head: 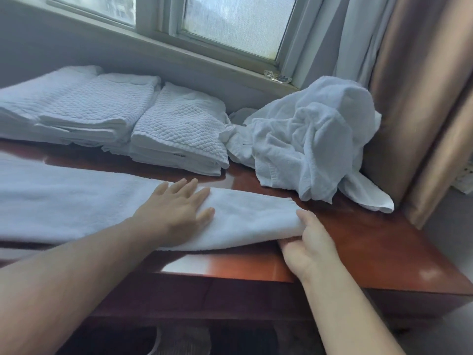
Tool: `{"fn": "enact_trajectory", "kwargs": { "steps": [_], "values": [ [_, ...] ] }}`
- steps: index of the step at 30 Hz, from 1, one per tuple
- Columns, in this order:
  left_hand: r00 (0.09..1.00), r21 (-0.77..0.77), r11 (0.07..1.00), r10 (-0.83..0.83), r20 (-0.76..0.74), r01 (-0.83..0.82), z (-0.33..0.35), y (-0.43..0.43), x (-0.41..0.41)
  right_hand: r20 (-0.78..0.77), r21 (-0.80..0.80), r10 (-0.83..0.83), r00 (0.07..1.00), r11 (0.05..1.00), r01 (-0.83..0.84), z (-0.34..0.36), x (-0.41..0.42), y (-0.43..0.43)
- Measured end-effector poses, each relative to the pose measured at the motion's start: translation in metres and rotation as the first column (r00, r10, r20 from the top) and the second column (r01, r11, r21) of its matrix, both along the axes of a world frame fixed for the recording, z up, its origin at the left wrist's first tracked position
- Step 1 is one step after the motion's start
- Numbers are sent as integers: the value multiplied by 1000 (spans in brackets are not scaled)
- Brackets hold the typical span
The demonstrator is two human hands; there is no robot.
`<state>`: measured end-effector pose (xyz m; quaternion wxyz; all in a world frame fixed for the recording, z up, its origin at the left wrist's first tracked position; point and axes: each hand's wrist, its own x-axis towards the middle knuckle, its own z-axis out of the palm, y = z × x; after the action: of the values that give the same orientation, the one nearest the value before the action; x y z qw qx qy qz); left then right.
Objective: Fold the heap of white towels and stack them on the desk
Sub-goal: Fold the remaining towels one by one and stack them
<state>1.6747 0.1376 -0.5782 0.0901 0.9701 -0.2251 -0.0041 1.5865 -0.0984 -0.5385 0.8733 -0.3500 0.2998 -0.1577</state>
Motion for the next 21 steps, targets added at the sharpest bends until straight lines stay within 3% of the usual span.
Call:
{"fn": "enact_trajectory", "kwargs": {
  "steps": [3,6,8,9,11,12,14,16,18,21],
  "values": [
    [1000,-51,999,-7,27,8,2,0,-3,-22,-131,-26,999,991,23,-8,0,11],
    [993,-352,935,-7,122,50,9,7,-8,80,-458,-91,993,881,118,-6,3,27],
    [998,-683,730,54,25,-22,18,17,-9,158,-769,-81,984,615,174,4,5,44],
    [989,-817,558,53,-141,-147,25,25,-8,195,-877,-34,980,441,190,9,6,56],
    [855,-842,267,-102,-509,-469,41,52,-7,209,-973,142,967,130,191,15,8,86],
    [756,-783,224,-211,-620,-580,48,69,-5,175,-983,238,955,-8,182,17,8,104],
    [641,-707,274,-299,-706,-651,59,103,-4,70,-943,380,923,-278,185,19,9,145],
    [659,-691,311,-217,-720,-653,64,134,-9,-38,-868,467,883,-454,202,18,10,183],
    [716,-693,307,-50,-696,-652,65,161,-14,-86,-826,529,844,-512,237,18,10,215],
    [729,-670,314,129,-672,-673,69,203,-18,-81,-760,546,834,-575,302,20,10,248]
  ]
}}
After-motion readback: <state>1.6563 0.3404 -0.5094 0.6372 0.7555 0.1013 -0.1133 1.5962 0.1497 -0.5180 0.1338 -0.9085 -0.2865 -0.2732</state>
